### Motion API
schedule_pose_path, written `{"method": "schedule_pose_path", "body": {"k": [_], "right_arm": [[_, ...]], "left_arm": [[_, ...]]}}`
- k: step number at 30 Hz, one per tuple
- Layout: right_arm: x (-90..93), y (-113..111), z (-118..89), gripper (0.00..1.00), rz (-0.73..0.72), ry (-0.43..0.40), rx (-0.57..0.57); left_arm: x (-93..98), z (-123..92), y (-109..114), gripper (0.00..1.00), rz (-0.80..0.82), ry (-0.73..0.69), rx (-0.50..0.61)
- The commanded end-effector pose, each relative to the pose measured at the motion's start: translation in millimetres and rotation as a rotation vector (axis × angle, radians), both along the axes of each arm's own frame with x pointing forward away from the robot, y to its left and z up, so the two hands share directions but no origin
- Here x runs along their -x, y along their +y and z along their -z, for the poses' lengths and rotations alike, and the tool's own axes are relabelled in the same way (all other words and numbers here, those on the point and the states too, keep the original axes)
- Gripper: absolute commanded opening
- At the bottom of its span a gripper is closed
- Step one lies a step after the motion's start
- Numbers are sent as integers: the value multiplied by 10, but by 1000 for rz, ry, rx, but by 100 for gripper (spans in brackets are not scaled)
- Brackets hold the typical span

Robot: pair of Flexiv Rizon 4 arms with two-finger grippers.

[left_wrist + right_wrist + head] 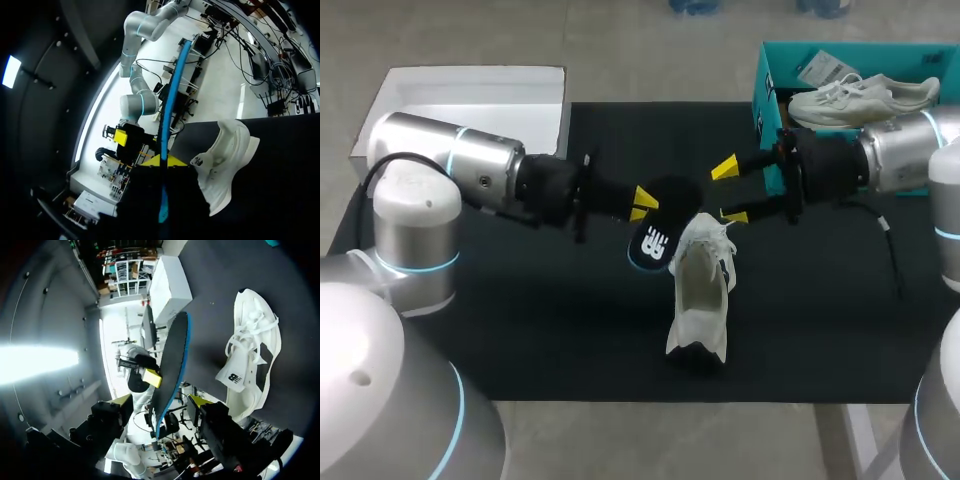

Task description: Take the shoe out of the shoebox, open the shoe tongue, remove and reinsert the insole, then place the shoe into the shoebox

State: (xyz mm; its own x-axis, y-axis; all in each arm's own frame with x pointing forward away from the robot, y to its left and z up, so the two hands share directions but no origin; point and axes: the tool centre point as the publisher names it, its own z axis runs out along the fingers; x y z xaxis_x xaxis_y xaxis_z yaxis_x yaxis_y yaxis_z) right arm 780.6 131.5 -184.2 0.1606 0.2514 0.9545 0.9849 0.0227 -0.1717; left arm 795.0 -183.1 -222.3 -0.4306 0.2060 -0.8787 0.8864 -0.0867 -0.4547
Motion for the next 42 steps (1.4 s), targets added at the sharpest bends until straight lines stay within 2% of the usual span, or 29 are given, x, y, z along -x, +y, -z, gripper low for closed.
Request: {"method": "schedule_pose_path", "body": {"k": [1, 17, 18, 21, 25, 27, 29, 36, 42], "right_arm": [[178, -148, -401, 100, 100, -54, 639], [178, -148, -401, 100, 100, -54, 639], [171, -174, -440, 100, 71, -99, 681], [186, -266, -490, 100, 5, -147, 819], [265, -449, -460, 100, -38, -196, 889], [304, -533, -436, 100, -82, -236, 890], [349, -622, -406, 100, -102, -233, 898], [453, -800, -371, 100, -205, -358, 884], [469, -873, -252, 100, -208, -381, 831]], "left_arm": [[70, 9, 84, 0, -8, -2, 5], [210, -11, 167, 0, -10, -21, -21], [219, -9, 169, 0, -10, -21, -23], [242, 1, 180, 0, -9, -19, -26], [263, 14, 199, 0, -8, -15, -28], [268, 18, 207, 0, -6, -12, -28], [272, 20, 211, 0, -4, -10, -29], [287, 25, 207, 0, 3, -7, -29], [290, 37, 187, 0, 8, -3, -31]]}}
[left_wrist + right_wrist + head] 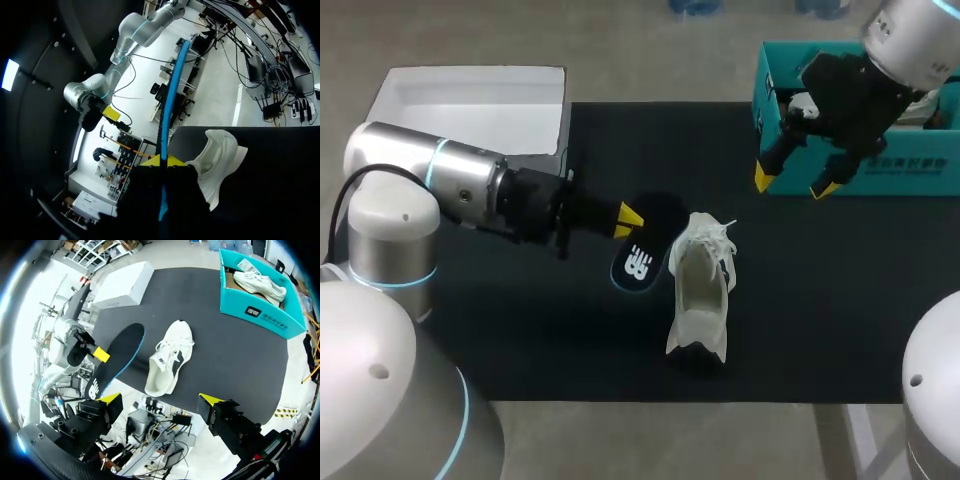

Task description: Take the shoe out of the shoebox, open the shoe tongue, remove and reinsert the insole, then place the shoe into the shoebox

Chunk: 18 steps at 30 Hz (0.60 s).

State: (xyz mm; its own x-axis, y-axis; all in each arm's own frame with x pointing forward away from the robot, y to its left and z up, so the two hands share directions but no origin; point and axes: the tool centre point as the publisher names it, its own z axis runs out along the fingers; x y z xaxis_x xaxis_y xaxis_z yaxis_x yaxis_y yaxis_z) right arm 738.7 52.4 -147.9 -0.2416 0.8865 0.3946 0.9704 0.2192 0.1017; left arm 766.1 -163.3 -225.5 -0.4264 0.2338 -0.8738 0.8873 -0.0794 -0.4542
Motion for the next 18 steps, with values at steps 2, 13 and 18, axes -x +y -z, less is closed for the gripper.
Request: {"method": "schedule_pose_path", "body": {"k": [2, 13, 18], "right_arm": [[47, -89, 133, 100, -5, -9, -46], [-3, -243, 148, 100, 14, -21, -20], [14, -350, 79, 100, -18, -60, 12]], "left_arm": [[0, 5, -15, 0, 3, 1, -3], [-5, 3, -20, 0, 5, 0, -7], [-6, 12, -13, 0, 4, 3, -9]]}}
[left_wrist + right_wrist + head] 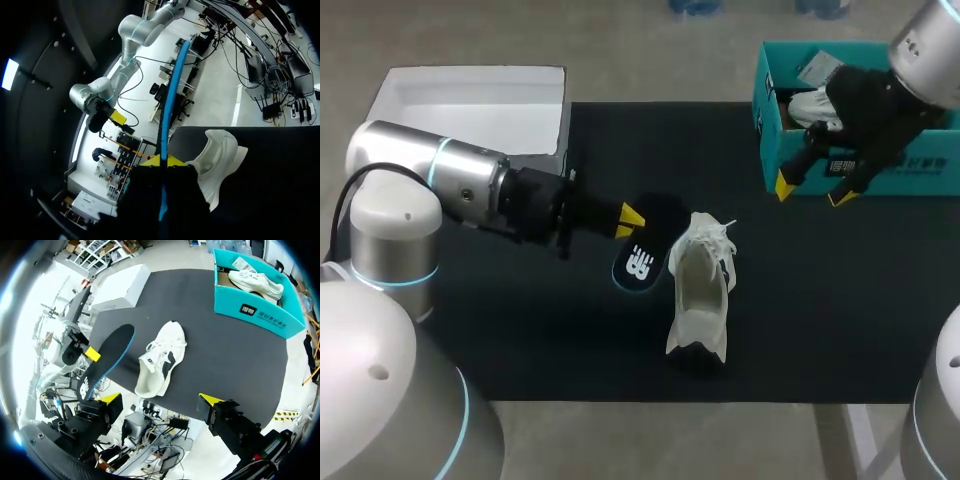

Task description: Take the shoe out of the shoebox, open the shoe tongue, remove and reinsert the insole, then place the shoe into the shoebox

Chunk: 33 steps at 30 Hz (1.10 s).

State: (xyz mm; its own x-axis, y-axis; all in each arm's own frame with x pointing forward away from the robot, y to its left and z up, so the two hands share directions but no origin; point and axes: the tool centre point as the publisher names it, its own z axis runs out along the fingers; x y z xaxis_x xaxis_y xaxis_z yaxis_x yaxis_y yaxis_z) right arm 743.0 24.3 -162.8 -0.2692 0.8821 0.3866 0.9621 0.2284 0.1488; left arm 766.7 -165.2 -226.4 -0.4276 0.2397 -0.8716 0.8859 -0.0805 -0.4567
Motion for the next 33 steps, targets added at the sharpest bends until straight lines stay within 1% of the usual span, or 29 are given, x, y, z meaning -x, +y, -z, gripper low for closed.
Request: {"method": "schedule_pose_path", "body": {"k": [1, 8, 18, 20, 26, 33], "right_arm": [[63, -99, -81, 100, -14, -23, 22], [131, -275, -106, 100, -12, -44, 42], [139, -283, -60, 100, -18, -38, 36], [151, -282, -73, 100, 7, -6, 47], [151, -283, -89, 100, 2, -6, 49], [151, -283, -89, 100, 2, -6, 49]], "left_arm": [[-1, 5, 8, 0, -1, 1, -5], [-1, 16, 11, 0, -3, 2, -9], [-15, 32, -2, 0, -5, 3, -13], [-18, 32, -12, 0, -3, 3, -13], [-3, 29, -34, 0, 40, -18, -28], [-3, 29, -34, 0, 40, -18, -28]]}}
